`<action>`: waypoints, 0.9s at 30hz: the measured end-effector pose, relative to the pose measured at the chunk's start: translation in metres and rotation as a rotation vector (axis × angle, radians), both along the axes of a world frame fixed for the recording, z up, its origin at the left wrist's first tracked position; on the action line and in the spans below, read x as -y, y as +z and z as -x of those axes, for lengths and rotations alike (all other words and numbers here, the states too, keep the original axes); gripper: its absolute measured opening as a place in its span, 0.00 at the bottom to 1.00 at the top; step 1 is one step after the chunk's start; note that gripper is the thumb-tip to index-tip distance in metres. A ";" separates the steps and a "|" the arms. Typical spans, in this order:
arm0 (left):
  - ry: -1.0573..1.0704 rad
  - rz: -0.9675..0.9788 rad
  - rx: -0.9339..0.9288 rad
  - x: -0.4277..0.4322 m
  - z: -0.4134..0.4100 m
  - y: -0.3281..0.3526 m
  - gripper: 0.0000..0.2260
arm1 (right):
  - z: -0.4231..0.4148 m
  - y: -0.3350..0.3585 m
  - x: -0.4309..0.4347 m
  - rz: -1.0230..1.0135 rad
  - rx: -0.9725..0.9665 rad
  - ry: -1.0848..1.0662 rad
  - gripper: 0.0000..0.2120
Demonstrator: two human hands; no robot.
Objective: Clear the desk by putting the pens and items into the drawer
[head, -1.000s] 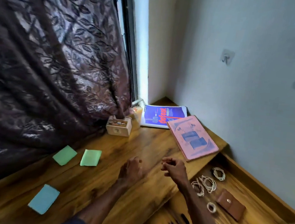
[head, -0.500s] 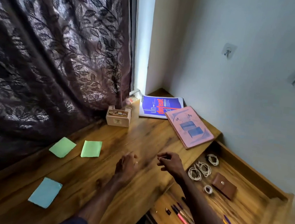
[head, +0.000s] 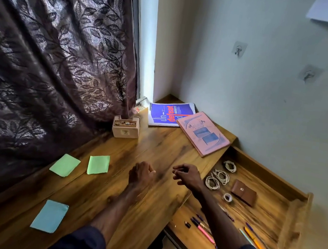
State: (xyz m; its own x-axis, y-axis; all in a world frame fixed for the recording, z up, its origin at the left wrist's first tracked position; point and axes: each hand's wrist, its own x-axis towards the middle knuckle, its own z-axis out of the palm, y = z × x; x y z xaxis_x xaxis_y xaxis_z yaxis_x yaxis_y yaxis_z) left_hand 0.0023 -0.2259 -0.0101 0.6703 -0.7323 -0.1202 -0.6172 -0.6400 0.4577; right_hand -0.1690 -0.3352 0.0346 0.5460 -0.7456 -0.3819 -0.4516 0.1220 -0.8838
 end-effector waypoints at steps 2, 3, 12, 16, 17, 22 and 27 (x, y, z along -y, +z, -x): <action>0.019 0.018 -0.005 0.002 -0.006 0.004 0.11 | -0.007 0.001 -0.004 -0.014 0.005 0.003 0.06; 0.026 0.031 -0.006 0.005 -0.010 0.003 0.13 | -0.012 0.000 -0.005 -0.016 0.008 0.007 0.06; 0.034 0.084 0.101 0.028 -0.074 0.018 0.12 | -0.088 -0.011 -0.003 0.060 0.046 0.052 0.19; 0.075 0.069 0.189 0.047 -0.123 0.017 0.25 | -0.125 -0.018 0.018 0.090 0.055 0.056 0.11; 0.079 0.066 0.197 0.055 -0.136 0.017 0.28 | -0.132 -0.019 0.025 0.100 0.063 0.055 0.09; -0.009 -0.115 0.245 0.099 -0.186 0.032 0.38 | -0.150 -0.013 0.052 0.079 0.099 0.049 0.07; -0.069 -0.391 0.151 0.126 -0.227 0.010 0.36 | -0.147 -0.022 0.073 0.044 0.086 0.048 0.07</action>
